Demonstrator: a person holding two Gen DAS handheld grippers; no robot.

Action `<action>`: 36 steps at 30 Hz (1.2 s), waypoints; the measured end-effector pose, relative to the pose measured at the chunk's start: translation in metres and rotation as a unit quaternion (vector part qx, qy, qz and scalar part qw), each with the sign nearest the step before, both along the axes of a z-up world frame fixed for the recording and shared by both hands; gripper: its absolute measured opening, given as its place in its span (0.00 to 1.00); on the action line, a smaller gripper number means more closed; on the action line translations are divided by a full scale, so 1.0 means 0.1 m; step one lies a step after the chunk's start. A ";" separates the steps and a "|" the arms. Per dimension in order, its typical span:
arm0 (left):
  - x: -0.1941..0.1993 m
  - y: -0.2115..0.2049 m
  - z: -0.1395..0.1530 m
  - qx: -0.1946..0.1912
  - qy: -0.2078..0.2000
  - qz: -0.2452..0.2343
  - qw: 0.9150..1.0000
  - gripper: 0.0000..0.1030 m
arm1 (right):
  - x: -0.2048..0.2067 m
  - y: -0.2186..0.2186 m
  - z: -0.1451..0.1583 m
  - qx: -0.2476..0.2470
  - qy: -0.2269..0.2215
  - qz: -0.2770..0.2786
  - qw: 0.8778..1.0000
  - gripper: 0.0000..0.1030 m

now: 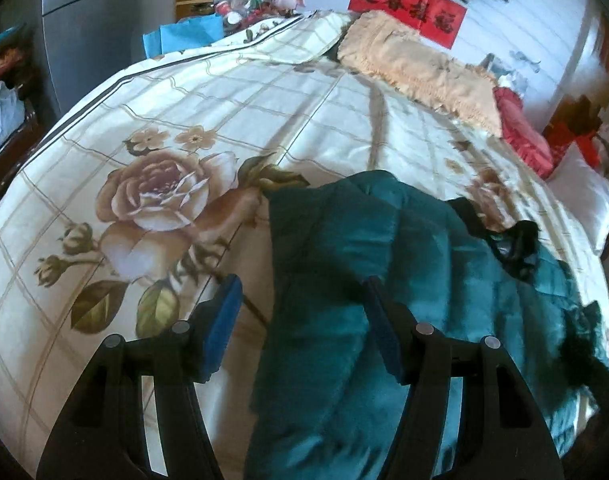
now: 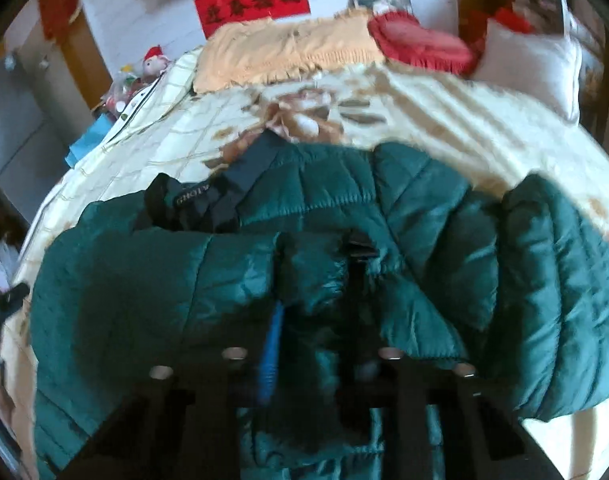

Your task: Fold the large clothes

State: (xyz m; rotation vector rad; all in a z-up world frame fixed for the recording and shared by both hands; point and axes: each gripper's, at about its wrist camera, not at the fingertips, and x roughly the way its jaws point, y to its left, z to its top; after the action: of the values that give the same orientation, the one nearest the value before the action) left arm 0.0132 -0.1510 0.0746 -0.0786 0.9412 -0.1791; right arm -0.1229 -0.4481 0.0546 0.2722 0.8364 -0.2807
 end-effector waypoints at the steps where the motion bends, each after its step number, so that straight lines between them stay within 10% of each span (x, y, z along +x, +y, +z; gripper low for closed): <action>1: 0.05 -0.02 -0.04 0.005 0.006 0.003 1.000 0.61 | -0.03 -0.01 0.04 -0.011 -0.008 -0.002 1.000 0.09; 15: 0.07 -0.11 -0.37 0.010 0.030 0.006 0.999 0.65 | 0.19 -0.16 -0.10 -0.064 0.017 -0.028 0.997 0.09; 16: 0.06 -0.11 -0.37 0.013 0.028 0.004 1.000 0.65 | 0.15 -0.20 -0.08 -0.056 0.023 -0.036 0.998 0.12; 18: 0.04 -0.12 -0.35 0.015 0.026 0.000 1.000 0.65 | 0.03 -0.26 0.01 -0.046 0.021 -0.058 0.997 0.51; 20: 0.01 -0.10 -0.31 0.012 0.027 -0.002 1.000 0.65 | -0.12 -0.27 0.16 -0.041 -0.005 -0.066 0.997 0.57; 27: -0.24 -0.13 -0.02 0.007 -0.003 -0.018 1.000 0.64 | -0.28 0.03 0.51 0.000 -0.043 0.008 0.999 0.57; 36: -0.38 -0.36 -0.06 0.016 -0.002 -0.046 0.999 0.64 | -0.01 0.49 0.21 -0.062 0.010 0.073 0.995 0.56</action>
State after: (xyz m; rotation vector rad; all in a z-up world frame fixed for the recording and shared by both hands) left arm -0.0244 -0.1869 0.0684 -0.0043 0.9445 -0.2491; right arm -0.1234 -0.3987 0.0760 0.0919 0.8508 -0.1989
